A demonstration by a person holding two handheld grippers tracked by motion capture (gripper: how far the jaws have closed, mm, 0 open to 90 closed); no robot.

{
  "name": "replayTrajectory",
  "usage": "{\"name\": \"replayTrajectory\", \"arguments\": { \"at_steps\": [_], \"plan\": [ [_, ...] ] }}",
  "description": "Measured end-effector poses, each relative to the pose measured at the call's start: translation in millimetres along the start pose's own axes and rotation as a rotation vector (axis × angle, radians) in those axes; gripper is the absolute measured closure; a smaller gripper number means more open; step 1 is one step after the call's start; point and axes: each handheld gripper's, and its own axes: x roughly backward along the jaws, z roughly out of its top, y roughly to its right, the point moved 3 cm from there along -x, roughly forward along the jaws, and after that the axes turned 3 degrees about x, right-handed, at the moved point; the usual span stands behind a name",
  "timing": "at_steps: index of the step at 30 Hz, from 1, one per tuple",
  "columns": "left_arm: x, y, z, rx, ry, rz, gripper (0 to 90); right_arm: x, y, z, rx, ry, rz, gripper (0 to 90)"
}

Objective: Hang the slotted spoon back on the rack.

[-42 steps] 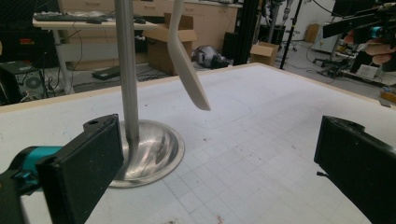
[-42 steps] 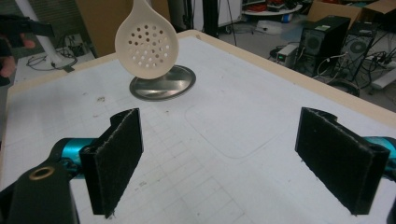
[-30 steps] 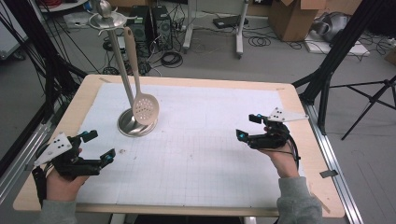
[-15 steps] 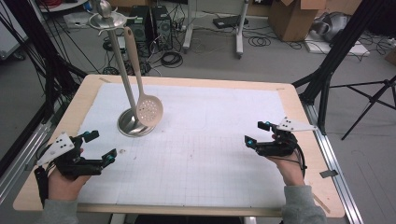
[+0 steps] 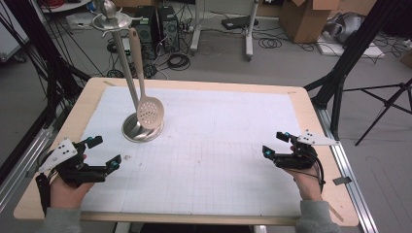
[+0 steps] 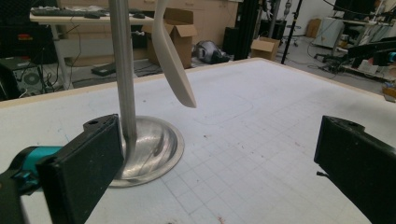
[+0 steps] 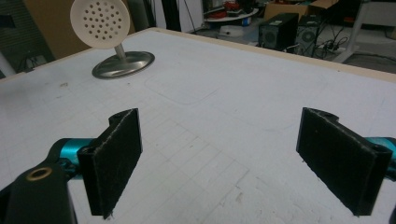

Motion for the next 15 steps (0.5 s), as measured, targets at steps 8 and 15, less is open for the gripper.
{"name": "replayTrajectory", "arguments": {
  "at_steps": [8,15],
  "plan": [
    [-1.7,0.0,-1.8,0.002,-0.008,0.000,1.8,12.3,3.4,-8.7,-0.009,0.019,-0.028,13.5],
    [-2.6,1.2,-2.4,0.000,-0.012,-0.003,1.8,24.4,6.5,-16.3,-0.017,0.038,-0.053,13.4]
  ]
}}
